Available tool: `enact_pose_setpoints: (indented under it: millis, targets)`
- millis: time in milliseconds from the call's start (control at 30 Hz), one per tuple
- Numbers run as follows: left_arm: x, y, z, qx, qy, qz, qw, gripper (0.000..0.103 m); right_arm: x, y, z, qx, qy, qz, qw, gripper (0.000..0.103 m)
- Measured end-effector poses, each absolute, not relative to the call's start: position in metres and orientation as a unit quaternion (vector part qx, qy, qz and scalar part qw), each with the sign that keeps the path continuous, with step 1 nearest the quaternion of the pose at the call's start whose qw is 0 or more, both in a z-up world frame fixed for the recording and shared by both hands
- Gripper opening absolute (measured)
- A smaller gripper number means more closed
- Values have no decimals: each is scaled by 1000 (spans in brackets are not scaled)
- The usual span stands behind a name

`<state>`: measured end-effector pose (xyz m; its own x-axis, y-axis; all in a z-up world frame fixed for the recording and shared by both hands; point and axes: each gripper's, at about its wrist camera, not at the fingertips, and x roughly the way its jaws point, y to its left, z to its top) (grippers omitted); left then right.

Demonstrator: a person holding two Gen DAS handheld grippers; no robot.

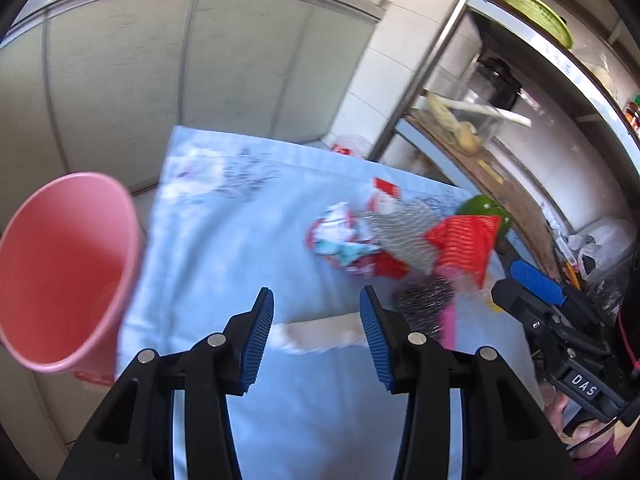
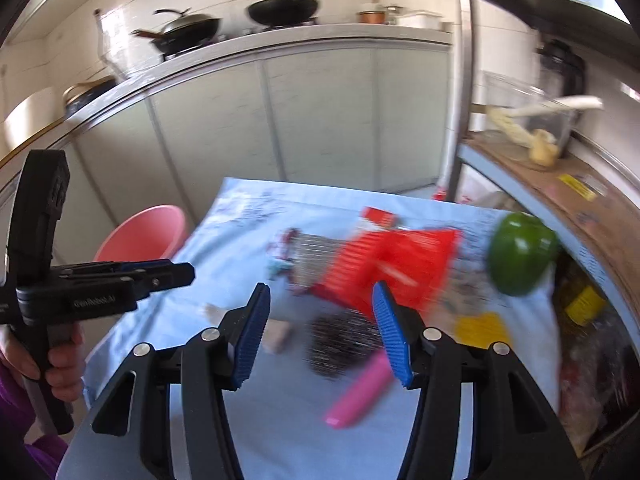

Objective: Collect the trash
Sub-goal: 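Grasp the silver mesh scrubber pad with the left tool while the right tool grasps the red mesh bag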

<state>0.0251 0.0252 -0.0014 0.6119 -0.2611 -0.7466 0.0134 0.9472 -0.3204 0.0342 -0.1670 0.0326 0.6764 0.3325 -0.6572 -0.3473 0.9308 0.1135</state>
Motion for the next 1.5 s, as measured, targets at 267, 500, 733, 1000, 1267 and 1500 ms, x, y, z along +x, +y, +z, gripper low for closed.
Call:
enact_pose_setpoints:
  millis: [267, 500, 733, 1000, 1267, 1500]
  targets:
    - [61, -8, -16, -255, 471, -135, 834, 44, 38, -206, 19, 29, 368, 158, 916, 54]
    - [104, -9, -45, -352, 507, -99, 781, 45, 44, -210, 12, 40, 373, 167, 912, 54]
    - [125, -12, -70, -414, 525, -95, 738, 37, 59, -217, -2, 68, 393, 178, 900, 55]
    - [117, -17, -60, -396, 505, -138, 754, 6, 90, -229, -9, 135, 405, 206, 881, 62]
    - [98, -14, -37, -349, 475, -168, 790, 5, 102, -220, -10, 170, 398, 261, 863, 61]
    - [69, -4, -6, -289, 425, -175, 840, 5, 83, -211, 10, 149, 370, 258, 880, 20]
